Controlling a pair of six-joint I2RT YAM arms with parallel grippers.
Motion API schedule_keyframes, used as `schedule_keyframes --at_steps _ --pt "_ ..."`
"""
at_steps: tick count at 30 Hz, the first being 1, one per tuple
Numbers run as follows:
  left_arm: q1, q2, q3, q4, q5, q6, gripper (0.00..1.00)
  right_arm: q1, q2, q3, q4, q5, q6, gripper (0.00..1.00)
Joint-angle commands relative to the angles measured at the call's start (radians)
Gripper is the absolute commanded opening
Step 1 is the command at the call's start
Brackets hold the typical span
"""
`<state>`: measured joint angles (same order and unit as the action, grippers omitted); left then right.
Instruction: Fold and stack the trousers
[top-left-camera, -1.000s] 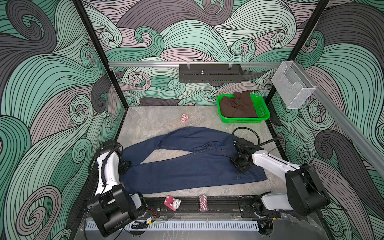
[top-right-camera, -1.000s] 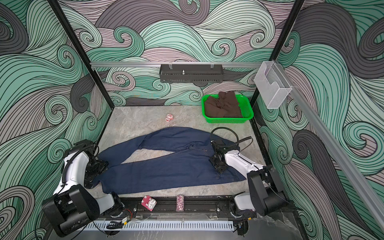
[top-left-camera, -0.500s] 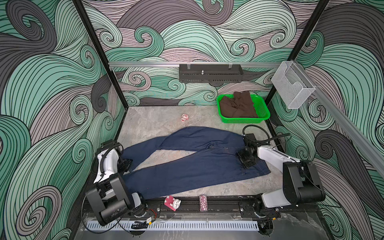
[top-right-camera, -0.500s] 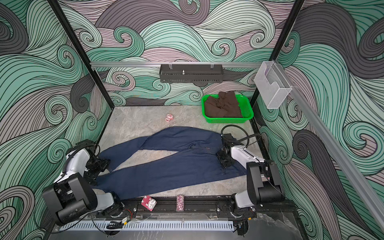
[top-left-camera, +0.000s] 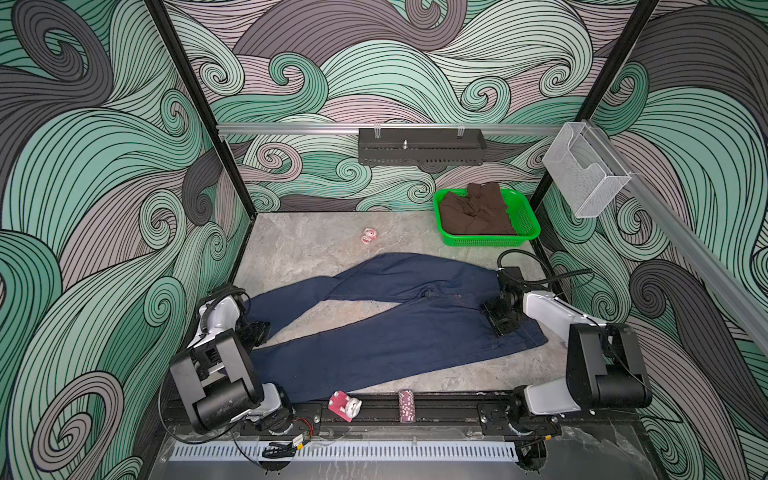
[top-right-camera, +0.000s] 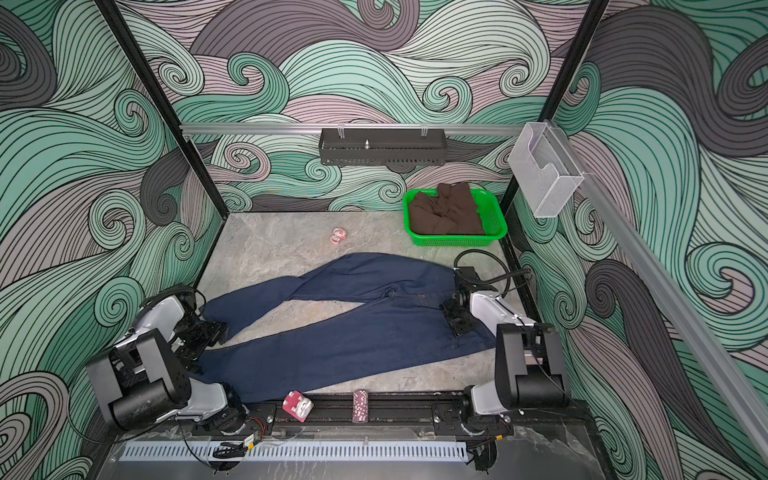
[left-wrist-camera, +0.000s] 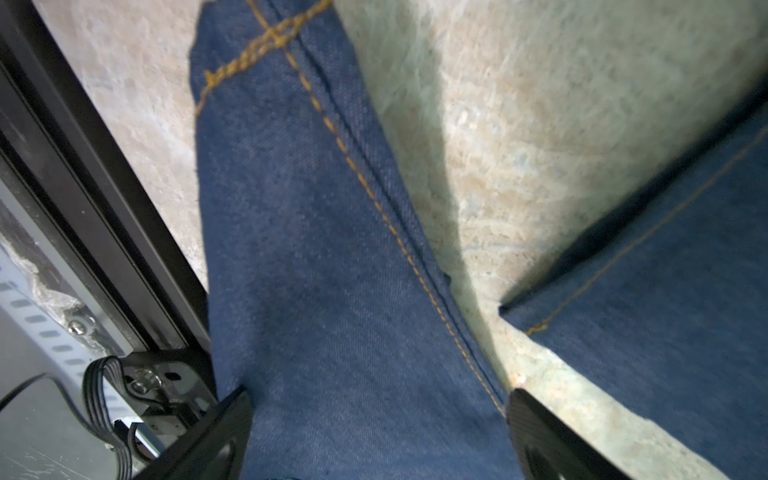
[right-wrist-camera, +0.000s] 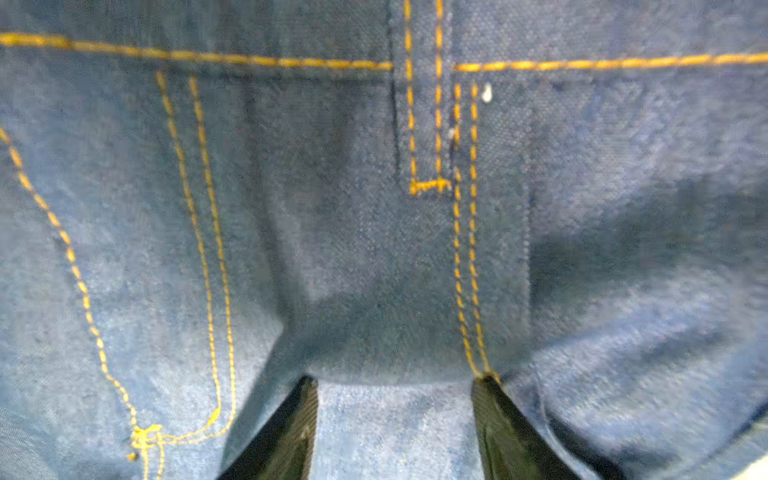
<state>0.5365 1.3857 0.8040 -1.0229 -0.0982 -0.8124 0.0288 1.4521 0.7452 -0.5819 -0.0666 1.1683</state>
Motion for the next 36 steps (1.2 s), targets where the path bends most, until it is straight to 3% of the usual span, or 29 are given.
schedule_keyframes --at_steps 1,7,12,22,36 --pt "0.004 0.012 0.010 -0.002 -0.026 0.007 0.99 0.009 -0.057 0.037 -0.073 0.001 -0.036 0.67" --pt "0.004 -0.056 0.117 -0.029 -0.023 0.004 0.99 0.073 -0.131 0.070 -0.116 0.006 -0.055 0.68" --pt "-0.009 -0.037 0.193 0.008 0.071 -0.029 0.99 0.138 -0.129 0.074 -0.074 -0.015 -0.045 0.68" --pt "-0.185 0.111 0.138 0.130 0.112 -0.103 0.97 0.161 -0.096 0.151 -0.063 -0.028 -0.079 0.67" --pt "-0.213 0.238 0.064 0.172 0.029 -0.073 0.94 0.148 -0.090 0.163 -0.042 -0.039 -0.064 0.68"
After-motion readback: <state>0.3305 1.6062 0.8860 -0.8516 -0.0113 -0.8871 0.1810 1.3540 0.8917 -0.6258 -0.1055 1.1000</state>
